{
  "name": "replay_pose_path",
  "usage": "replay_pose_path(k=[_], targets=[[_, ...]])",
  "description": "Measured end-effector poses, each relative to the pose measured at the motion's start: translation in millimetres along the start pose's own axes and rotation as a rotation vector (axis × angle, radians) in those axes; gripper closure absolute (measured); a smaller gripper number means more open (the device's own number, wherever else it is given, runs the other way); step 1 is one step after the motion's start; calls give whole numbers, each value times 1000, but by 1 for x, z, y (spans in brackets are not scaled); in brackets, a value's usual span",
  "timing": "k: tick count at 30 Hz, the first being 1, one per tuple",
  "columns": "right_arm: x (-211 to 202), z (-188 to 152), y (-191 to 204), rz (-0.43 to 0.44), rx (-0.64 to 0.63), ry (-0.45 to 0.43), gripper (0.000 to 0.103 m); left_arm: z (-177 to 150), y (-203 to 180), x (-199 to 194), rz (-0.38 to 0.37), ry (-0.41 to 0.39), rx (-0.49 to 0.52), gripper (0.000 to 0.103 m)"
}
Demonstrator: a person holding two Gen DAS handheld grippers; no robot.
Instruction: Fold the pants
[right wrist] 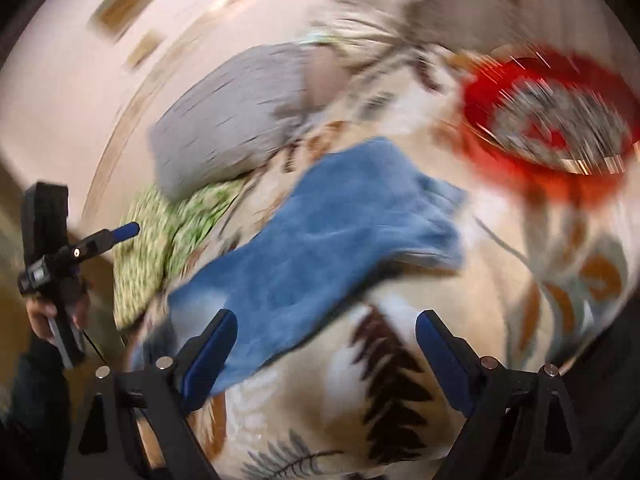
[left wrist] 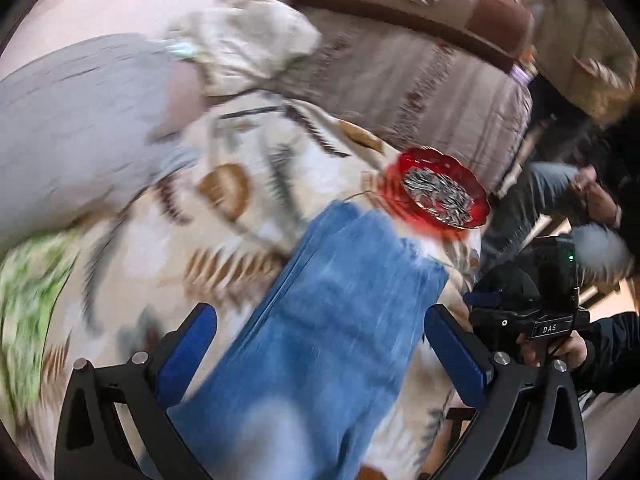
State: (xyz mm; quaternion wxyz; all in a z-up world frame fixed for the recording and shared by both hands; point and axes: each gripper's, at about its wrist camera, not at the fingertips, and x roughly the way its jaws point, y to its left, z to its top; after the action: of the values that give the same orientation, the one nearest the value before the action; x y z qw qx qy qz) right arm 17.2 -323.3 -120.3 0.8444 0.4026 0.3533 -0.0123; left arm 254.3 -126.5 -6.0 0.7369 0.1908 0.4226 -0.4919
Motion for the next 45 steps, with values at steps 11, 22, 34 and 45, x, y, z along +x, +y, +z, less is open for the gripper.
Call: replay_pose_path(k=[11, 22, 34, 45], targets=[[33, 24, -36, 33, 152, -58, 11, 86, -22, 134, -90, 219, 168, 0], [57, 50, -31, -19, 105, -90, 10, 117, -32, 221, -170, 380, 228, 0], [67, 61, -33, -70, 95, -127, 26, 104, -40, 256, -308, 503, 241, 1], [75, 68, -38, -155, 88, -145, 71, 99, -33, 252, -340, 501, 292, 67]])
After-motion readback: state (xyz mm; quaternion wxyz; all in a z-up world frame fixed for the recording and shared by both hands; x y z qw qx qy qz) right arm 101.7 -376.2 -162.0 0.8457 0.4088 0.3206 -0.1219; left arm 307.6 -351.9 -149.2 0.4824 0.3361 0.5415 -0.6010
